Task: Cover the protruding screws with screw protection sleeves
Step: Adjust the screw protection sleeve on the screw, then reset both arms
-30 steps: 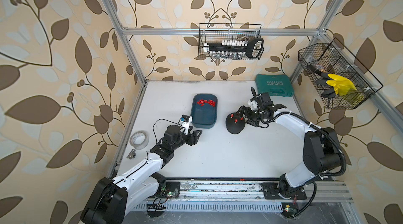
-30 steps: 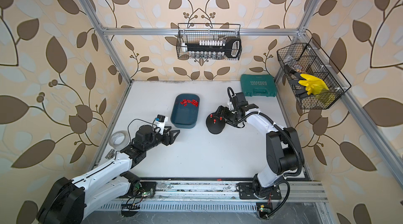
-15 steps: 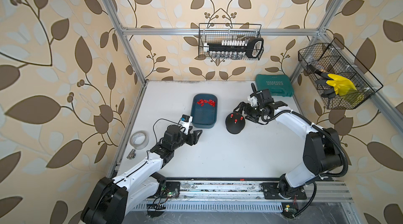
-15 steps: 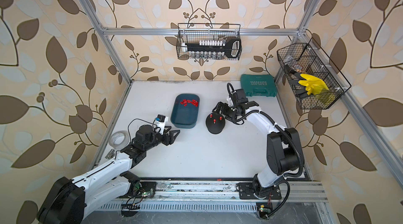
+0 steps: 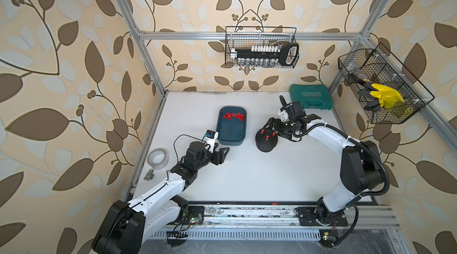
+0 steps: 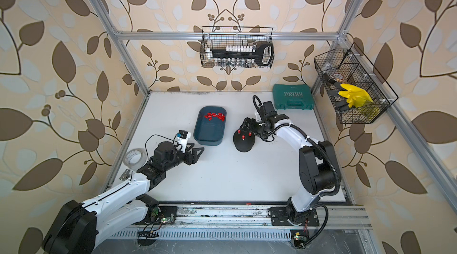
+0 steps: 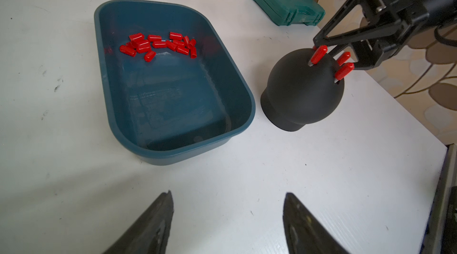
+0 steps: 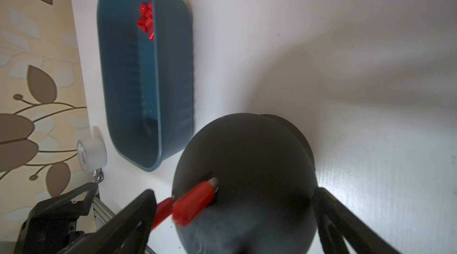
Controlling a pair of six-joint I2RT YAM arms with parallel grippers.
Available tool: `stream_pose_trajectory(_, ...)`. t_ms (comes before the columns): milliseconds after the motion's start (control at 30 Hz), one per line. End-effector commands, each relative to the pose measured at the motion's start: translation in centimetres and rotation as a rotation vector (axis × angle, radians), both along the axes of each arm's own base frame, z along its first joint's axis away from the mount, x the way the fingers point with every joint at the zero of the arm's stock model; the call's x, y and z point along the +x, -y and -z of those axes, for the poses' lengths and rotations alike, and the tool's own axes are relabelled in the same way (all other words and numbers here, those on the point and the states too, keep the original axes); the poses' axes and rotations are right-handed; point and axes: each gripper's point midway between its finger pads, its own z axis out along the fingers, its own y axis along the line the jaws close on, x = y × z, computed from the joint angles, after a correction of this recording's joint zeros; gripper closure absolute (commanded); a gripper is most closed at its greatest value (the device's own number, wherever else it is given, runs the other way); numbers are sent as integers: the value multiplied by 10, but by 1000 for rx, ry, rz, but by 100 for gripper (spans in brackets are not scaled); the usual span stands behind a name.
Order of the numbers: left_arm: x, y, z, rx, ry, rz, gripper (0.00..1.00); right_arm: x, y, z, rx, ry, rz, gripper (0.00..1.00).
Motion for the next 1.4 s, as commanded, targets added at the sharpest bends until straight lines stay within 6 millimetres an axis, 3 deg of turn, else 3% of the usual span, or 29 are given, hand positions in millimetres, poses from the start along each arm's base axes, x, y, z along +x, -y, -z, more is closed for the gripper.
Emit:
stream_pose_trajectory(0, 7, 6, -21, -7, 67, 14, 28, -6, -1, 14, -38, -39, -23, 0)
stream_pose_trajectory(167, 8, 6, -22, -4, 69, 12, 27, -4, 0, 11, -42, -29, -20, 0)
stream_pose_trajectory(333, 17, 1, -29, -4, 79, -39, 27, 5, 4, -18, -73, 32, -23, 0)
stream_pose_trajectory(400, 32, -14, -35, 19, 78, -156, 21, 14, 9, -40, -101, 107, -10, 0)
stream_pose_trajectory(500, 56, -56, -49, 60, 77, -446, 15, 29, 18, -86, -141, 266, 13, 0)
stream_pose_trajectory(600, 70, -87, -74, 90, 131, -648, 10, 39, 38, -128, -217, 487, 65, 0)
stream_pose_trajectory(667, 76, -101, -91, 131, 214, -726, 7, 37, 56, -152, -299, 686, 97, 0)
stream_pose_trajectory(733, 76, -120, -97, 205, 273, -817, 5, 27, 73, -156, -394, 850, 114, 0)
stream_pose_trajectory(833, 73, -140, -90, 385, 324, -888, 3, 4, 112, -138, -574, 929, 203, 0)
stream_pose_trajectory(900, 70, -148, -75, 504, 323, -893, 1, -14, 139, -111, -683, 866, 265, 0)
stream_pose_trajectory(1067, 61, -153, -27, 604, 289, -831, 1, -40, 169, -46, -835, 766, 274, 0)
stream_pose_trajectory(1233, 84, -157, 9, 615, 214, -792, 1, -31, 177, -6, -794, 706, 293, 0)
stream_pose_trajectory(1367, 104, -162, 15, 503, 189, -782, 1, -13, 169, -7, -808, 763, 246, 0)
